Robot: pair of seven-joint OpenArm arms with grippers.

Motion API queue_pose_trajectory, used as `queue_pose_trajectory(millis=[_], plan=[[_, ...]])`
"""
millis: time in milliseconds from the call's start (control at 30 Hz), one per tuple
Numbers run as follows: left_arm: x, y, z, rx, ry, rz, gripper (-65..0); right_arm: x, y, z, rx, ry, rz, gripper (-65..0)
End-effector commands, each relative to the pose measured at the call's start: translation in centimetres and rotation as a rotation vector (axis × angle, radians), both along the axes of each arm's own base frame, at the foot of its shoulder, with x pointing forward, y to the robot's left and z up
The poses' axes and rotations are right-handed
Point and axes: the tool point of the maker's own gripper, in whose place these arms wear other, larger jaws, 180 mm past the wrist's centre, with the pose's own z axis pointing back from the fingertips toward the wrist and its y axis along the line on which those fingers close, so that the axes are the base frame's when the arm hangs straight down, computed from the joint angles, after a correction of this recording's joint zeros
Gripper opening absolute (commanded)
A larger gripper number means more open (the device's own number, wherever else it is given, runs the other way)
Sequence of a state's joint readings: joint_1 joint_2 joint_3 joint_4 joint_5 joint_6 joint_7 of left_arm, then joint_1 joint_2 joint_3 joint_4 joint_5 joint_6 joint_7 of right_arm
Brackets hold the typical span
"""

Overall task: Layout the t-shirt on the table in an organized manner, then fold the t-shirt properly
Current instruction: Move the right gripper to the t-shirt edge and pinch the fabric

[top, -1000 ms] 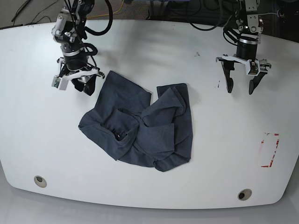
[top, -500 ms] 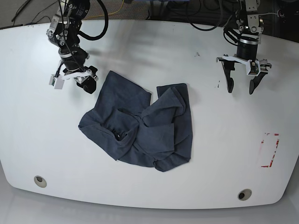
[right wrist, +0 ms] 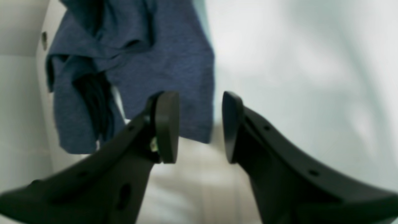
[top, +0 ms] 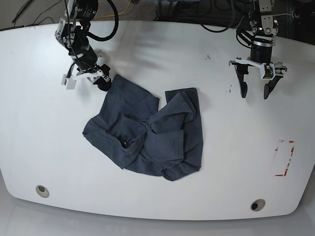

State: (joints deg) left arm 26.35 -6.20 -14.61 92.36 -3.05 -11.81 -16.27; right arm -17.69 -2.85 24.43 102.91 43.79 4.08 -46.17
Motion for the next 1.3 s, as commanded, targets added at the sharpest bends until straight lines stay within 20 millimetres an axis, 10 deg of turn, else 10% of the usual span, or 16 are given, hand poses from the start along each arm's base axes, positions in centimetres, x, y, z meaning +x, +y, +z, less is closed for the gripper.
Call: queue_pose_trajectory(millis=[0,1267], plan=[[0.3,0.2,1.4,0.002,-0.051,0.003,-23.5,0.9,1.0,1.1,0.011,-0.040,0.038,-42.3],[0.3,0.1,1.3,0.007,-0.048,-0.006,-23.5,0.7,1.3,-0.4,0.023,0.004,0.046,-42.8]])
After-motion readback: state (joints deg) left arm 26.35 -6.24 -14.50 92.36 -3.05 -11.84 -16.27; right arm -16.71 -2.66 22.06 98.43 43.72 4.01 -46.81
